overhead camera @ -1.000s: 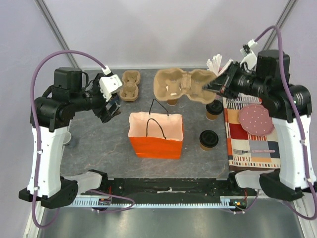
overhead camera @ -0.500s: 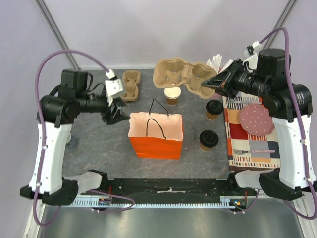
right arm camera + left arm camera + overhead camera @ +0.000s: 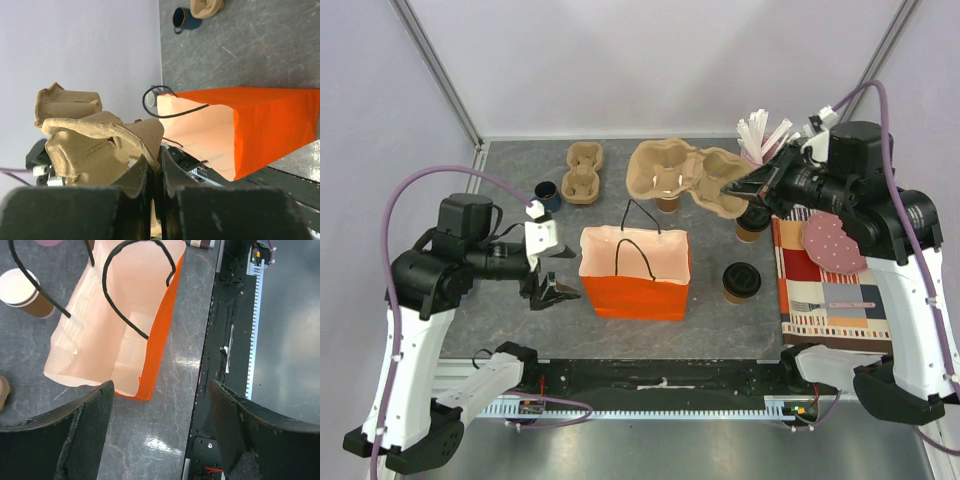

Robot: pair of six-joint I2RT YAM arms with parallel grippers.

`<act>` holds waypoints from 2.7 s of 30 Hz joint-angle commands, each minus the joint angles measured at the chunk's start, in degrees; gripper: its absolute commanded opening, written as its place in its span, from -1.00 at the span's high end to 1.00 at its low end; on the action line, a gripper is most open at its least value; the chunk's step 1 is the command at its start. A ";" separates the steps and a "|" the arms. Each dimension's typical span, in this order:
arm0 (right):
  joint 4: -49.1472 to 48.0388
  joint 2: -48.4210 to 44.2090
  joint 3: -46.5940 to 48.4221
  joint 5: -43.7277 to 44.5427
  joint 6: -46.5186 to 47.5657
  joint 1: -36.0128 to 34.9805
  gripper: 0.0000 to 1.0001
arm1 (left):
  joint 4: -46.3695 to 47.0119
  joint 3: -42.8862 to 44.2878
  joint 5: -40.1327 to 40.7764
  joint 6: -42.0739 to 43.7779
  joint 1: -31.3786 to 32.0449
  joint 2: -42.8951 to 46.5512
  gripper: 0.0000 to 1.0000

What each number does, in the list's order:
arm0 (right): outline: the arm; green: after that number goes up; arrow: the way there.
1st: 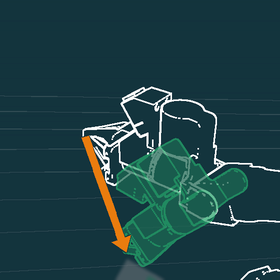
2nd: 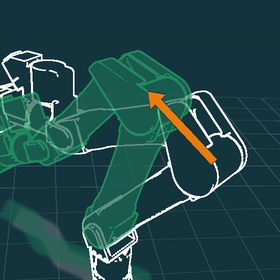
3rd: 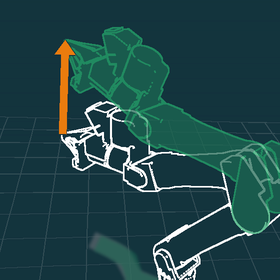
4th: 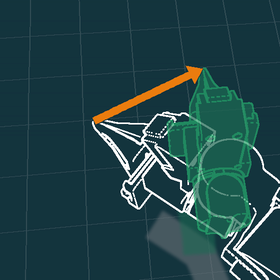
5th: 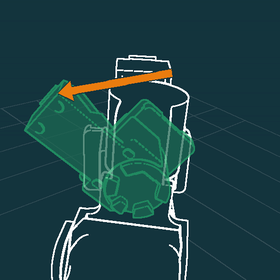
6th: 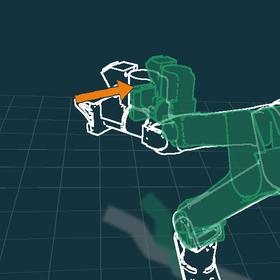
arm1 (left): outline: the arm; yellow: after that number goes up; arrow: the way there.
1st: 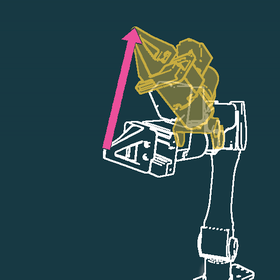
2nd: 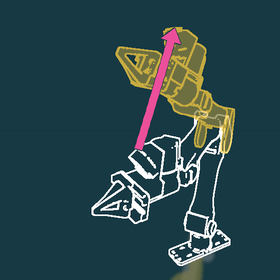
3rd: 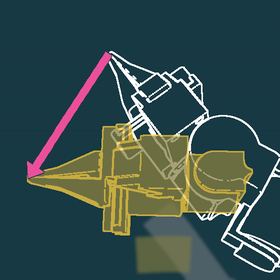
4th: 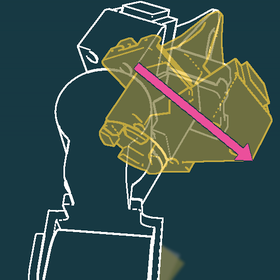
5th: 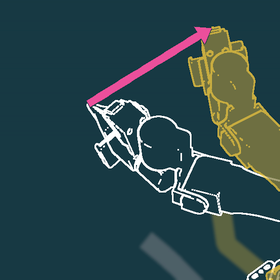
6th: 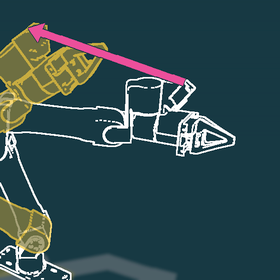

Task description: Pack the takeout coffee

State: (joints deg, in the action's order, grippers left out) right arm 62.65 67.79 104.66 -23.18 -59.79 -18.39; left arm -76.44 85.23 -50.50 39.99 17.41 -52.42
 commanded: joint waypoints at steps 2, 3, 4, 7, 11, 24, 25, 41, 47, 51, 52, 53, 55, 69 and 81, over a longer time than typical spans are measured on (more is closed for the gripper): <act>0.45 6.55 6.59 2.35 0.38 -10.75 1.00 | 4.89 -2.35 -0.74 3.78 1.57 0.22 -0.71; 1.06 7.87 7.65 2.00 0.72 -12.09 1.00 | 4.73 -2.26 -0.83 4.48 2.01 -0.04 -0.72; 2.63 10.32 8.71 1.56 0.81 -13.15 1.00 | 4.55 -2.44 -0.65 4.83 2.62 -1.00 -0.72; 2.31 12.19 11.35 0.86 -0.76 -14.30 1.00 | 2.62 -3.49 -0.30 7.28 4.73 -2.07 -0.62; -1.04 11.40 8.99 -0.37 -4.19 -14.91 1.00 | 4.46 -7.61 1.88 7.65 9.29 -2.07 -0.57; -2.45 5.60 -2.79 3.22 -6.30 -18.08 1.00 | 6.23 -11.23 11.48 10.73 18.27 -1.29 0.11; -2.45 4.99 -3.67 3.40 -6.39 -18.52 1.00 | 5.70 -12.10 11.04 11.07 18.36 -0.23 0.22; 1.42 3.75 -10.09 9.73 -2.17 -23.88 1.00 | 5.87 -14.83 10.95 12.84 19.59 5.75 0.95; 8.16 4.63 -6.49 15.96 -1.04 -25.72 1.00 | 7.18 -14.83 9.89 6.78 20.21 6.02 0.95; 6.09 2.97 -4.04 18.87 -0.76 -26.08 1.00 | 9.29 -13.96 10.60 -0.85 20.47 4.71 0.96; 5.64 3.40 -1.24 18.70 -0.94 -26.08 1.00 | 9.38 -13.69 10.69 -1.75 20.47 4.44 0.95; 5.81 5.06 0.61 16.87 -1.03 -25.99 1.00 | 9.47 -13.51 10.69 -2.19 20.47 4.26 0.96; 6.08 7.26 5.52 14.49 -0.15 -27.30 1.00 | 10.61 -13.60 11.30 -3.95 20.47 4.78 0.95; 7.04 1.56 -6.57 14.30 0.64 -28.54 1.00 | 9.56 -14.92 12.01 -0.97 20.47 7.51 0.95; 0.10 7.18 0.25 6.75 2.83 -28.54 1.00 | 5.25 -15.54 10.86 8.44 20.47 9.01 0.95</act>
State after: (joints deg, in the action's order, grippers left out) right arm 68.82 72.82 98.02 -11.64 -58.63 -46.87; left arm -69.97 69.49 -38.06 44.03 37.63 -43.55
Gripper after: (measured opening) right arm 0.104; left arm 0.026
